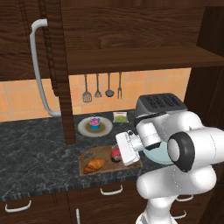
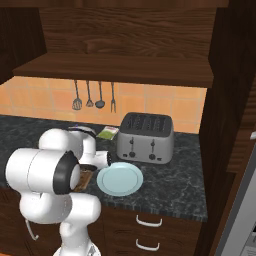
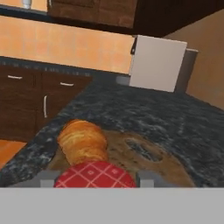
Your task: From the different types of pastries on the counter, select a croissant and place it on the cutting board. Then retrieve a jar of jam from the cabinet and place it alongside the croissant on the cutting board.
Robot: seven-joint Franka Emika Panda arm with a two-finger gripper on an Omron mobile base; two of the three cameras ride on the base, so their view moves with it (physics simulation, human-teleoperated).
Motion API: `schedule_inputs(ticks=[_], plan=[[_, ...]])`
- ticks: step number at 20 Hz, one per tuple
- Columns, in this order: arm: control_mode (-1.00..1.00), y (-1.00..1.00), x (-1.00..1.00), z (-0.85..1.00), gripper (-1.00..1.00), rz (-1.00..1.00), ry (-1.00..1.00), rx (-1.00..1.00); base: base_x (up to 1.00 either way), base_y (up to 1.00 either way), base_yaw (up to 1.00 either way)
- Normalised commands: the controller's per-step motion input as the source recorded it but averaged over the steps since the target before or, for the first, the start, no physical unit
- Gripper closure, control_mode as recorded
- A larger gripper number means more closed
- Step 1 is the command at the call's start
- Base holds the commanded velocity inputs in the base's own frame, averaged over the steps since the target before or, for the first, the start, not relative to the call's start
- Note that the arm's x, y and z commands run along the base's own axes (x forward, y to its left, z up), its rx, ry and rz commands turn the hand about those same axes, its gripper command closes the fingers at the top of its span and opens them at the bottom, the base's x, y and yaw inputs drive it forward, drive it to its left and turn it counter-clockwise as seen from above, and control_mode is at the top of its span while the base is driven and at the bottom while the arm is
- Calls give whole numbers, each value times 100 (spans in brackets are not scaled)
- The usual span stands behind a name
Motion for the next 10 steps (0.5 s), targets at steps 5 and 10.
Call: schedule_inputs(ticks=[5, 10], plan=[[-100, 18, -15, -76, -100, 3, -21, -6, 0, 0, 0], [-100, 0, -46, -51, -100, 0, 0, 8, 0, 0, 0]])
